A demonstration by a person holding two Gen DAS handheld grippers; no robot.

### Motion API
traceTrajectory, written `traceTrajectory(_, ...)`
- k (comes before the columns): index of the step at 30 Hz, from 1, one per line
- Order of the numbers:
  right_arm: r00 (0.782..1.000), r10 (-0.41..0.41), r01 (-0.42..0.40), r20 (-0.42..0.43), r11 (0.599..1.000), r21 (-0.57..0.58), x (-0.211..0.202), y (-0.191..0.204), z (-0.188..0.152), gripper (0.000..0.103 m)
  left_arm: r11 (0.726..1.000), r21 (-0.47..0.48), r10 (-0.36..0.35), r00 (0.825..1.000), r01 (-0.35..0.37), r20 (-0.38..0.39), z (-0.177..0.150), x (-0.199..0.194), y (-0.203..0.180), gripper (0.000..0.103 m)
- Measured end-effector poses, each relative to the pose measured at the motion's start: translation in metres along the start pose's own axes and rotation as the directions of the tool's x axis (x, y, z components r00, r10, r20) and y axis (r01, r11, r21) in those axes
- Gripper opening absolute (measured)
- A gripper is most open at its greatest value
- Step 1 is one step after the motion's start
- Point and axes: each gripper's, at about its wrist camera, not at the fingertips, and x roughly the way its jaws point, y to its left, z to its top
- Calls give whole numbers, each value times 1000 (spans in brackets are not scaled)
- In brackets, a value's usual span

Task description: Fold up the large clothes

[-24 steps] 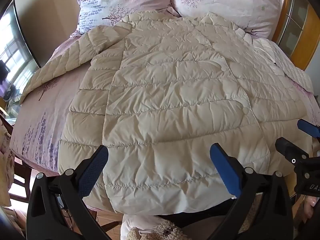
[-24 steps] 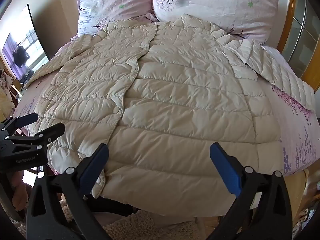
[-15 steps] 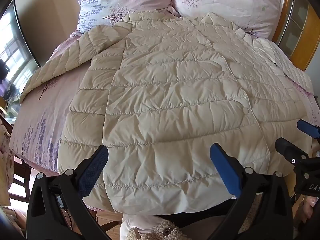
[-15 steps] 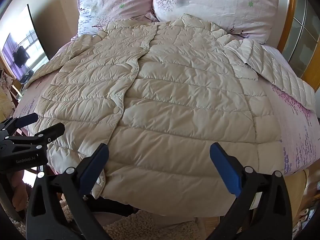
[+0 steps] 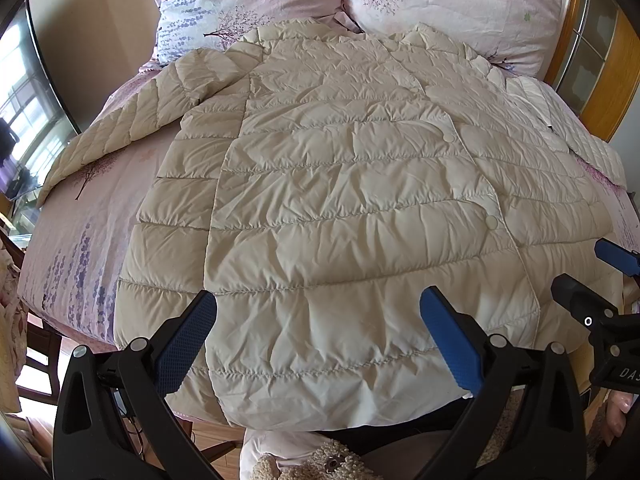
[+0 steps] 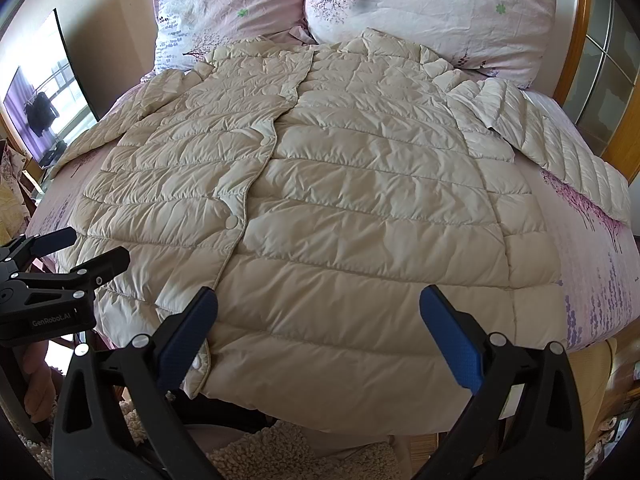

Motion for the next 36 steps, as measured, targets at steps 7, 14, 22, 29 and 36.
traceTrajectory(7, 1000, -2, 2, 1, 1000, 0, -1, 0, 0, 101, 1000, 0, -2, 1000, 2, -1, 0, 0, 0, 102)
traceTrajectory(14, 1000, -2, 2, 0, 1000, 1, 0, -1, 0, 101, 1000, -1, -2, 1000, 2, -2, -1, 1, 0, 102)
traceTrajectory(22, 1000, -2, 2, 0, 1000, 1, 0, -1, 0, 101, 1000, 0, -2, 1000, 2, -3, -1, 1, 0, 102)
traceTrajectory(29, 1000, -2, 2, 0, 1000, 3, 1, -2, 1, 101, 1000, 0, -2, 1000, 2, -3, -1, 1, 0, 102)
traceTrajectory(36, 1000, -1, 1, -1, 1000, 5, 0, -3, 0, 101, 1000, 0, -2, 1000, 2, -5, -2, 2, -1, 102)
